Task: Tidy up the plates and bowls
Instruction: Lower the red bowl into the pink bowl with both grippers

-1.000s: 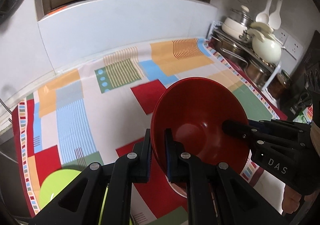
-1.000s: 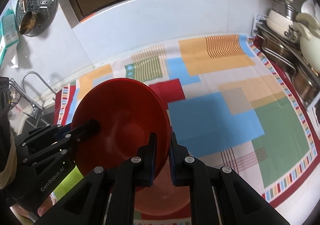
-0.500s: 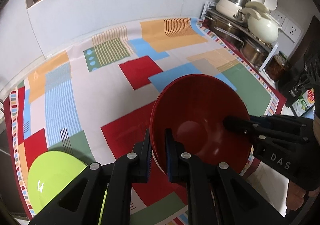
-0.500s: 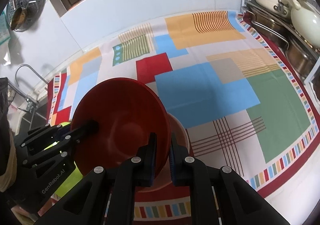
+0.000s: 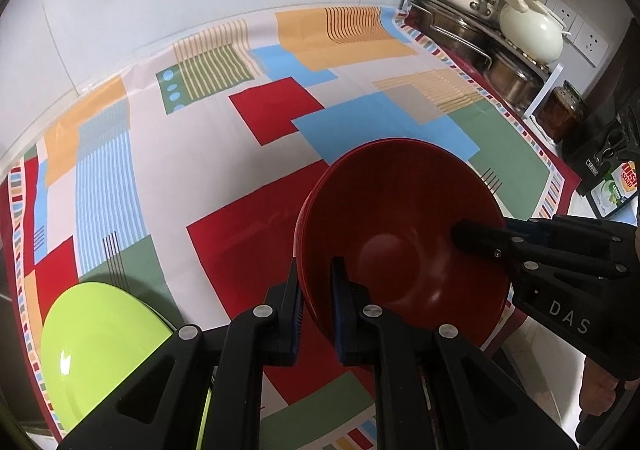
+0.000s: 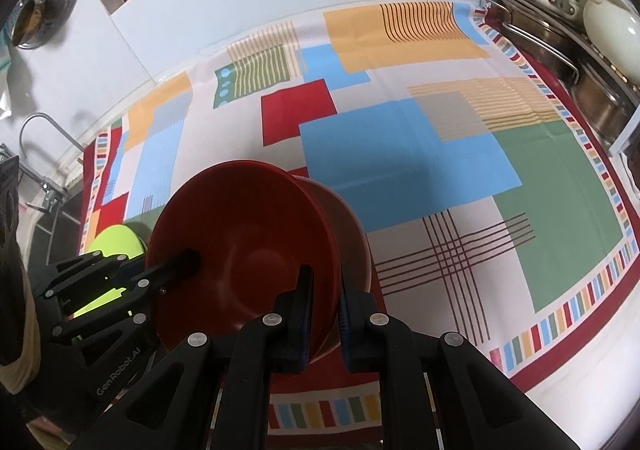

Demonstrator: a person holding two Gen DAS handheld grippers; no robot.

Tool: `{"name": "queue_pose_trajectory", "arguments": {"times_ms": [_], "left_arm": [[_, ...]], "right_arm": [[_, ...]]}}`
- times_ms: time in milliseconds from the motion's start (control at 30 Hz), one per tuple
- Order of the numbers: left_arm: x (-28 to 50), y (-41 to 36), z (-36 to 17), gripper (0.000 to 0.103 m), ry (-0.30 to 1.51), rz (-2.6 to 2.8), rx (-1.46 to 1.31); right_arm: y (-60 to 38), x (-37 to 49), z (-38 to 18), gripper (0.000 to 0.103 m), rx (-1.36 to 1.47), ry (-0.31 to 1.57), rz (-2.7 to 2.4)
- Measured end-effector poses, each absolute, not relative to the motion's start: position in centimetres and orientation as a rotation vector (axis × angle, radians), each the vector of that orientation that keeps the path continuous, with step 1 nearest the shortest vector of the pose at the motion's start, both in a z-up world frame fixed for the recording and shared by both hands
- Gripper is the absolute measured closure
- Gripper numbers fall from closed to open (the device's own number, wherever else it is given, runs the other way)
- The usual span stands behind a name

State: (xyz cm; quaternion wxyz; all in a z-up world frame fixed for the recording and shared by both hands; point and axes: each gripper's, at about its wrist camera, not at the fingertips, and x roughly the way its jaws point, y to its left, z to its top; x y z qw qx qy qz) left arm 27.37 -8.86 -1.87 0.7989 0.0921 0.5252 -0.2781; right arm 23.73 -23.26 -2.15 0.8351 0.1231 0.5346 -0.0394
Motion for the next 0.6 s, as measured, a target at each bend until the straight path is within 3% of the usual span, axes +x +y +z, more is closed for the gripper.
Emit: {"name": "queue_pose_trajectory", "arguments": {"times_ms": [433,600], "left_arm": [[27.55,-9.15,-1.83,0.082,1.096,-0.588,0.225],[27.27,-9.1,-0.95,0.066,1.065,-0.59,0.223]], "right_arm": [[-23.48,23.78,-2.82,0.089,0.225,1.12,-0.105],[-23.46,23.75,-2.78,0.081,0.228,1.12,-0.087]]}}
